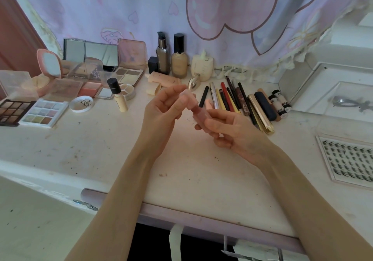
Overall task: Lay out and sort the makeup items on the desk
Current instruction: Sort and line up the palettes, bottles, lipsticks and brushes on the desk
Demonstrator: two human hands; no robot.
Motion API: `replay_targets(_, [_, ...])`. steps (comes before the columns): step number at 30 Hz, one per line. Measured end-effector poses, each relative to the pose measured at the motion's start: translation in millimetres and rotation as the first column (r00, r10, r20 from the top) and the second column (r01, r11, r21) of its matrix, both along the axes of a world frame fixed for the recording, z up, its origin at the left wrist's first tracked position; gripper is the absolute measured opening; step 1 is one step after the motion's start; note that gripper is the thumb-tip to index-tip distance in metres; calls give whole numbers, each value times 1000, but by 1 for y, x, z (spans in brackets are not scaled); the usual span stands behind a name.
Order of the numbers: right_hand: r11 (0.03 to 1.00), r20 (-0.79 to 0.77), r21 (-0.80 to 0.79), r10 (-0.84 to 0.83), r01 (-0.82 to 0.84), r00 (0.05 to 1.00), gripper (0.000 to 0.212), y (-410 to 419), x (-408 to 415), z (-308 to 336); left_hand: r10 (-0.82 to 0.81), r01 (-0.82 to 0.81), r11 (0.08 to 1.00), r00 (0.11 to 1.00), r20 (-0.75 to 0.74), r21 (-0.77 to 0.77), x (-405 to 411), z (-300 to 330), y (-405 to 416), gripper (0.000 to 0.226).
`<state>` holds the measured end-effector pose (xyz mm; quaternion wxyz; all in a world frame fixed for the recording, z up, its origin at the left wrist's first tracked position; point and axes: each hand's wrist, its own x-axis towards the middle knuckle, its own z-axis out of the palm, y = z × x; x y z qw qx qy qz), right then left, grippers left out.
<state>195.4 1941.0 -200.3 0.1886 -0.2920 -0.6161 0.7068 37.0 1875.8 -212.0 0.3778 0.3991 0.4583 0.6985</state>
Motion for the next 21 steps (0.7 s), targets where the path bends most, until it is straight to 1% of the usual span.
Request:
replay_targets(5, [998,-20,7,68,-68,998,29,-1,-1,-1,-9,11,1000,997,-71,27,1,-2,-1,22])
replay_targets(8, [995,-22,19,95,-95,995,26,-3,-2,-1,9,-6,999,997,-77,34,1,-3,0,25])
replay_targets(13, [993,17,116,-18,16,1000,24,-2,-4,-2,72,-71,997,995,-70,17,3,-3,2,24])
replay_targets(18, [984,51,156,-97,88,994,24,-4,-7,-3,115,-115,993,992,-56,9,6,-3,3,22])
replay_targets(21, [962,99,251,-134,106,986,26,-7,-8,-3,111,-111,994,990,-87,1,9,-2,3,17])
